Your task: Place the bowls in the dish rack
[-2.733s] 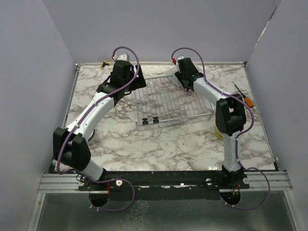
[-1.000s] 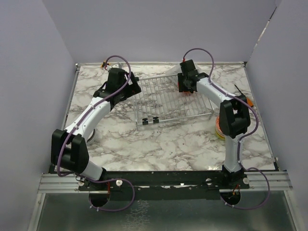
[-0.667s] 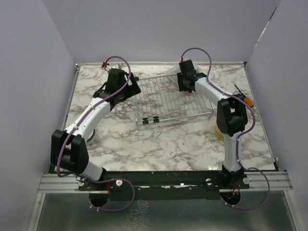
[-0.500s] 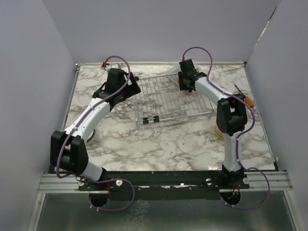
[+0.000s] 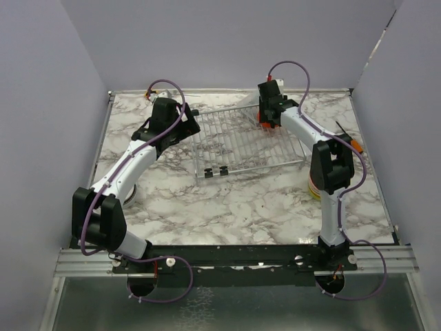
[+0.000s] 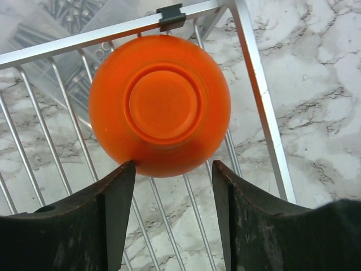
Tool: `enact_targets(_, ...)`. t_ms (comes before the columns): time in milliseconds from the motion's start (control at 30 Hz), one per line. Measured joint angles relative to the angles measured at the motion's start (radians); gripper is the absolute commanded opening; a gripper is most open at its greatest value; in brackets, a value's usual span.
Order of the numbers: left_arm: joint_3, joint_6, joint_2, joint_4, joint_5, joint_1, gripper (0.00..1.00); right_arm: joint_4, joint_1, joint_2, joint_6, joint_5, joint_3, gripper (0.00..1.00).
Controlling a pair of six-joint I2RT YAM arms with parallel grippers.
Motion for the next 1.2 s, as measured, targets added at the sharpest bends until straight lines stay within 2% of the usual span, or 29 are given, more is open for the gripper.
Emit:
enact_targets(300, 0.0, 0.01, 0.0, -0.002, -0.002, 0.003, 0.99, -0.033, -0.003, 0.0, 0.034, 0.048, 0.013, 0.61)
enact_targets(633, 0.002, 0.036, 0.0, -0.033, -0.029, 0.02, 0.99, -0.016, -0.003, 0.012, 0.027, -0.046, 0.025, 0.61)
enact_targets(967, 0.003, 0.042, -0.001, -0.047, -0.042, 0.031, 0.99, -0.023, -0.016, 0.043, 0.058, 0.056, 0.054, 0.61)
enact_targets(1200, 0.004, 0.051, -0.003, -0.058, -0.042, 0.032, 0.99, -0.041, -0.023, 0.017, 0.07, -0.011, 0.048, 0.68)
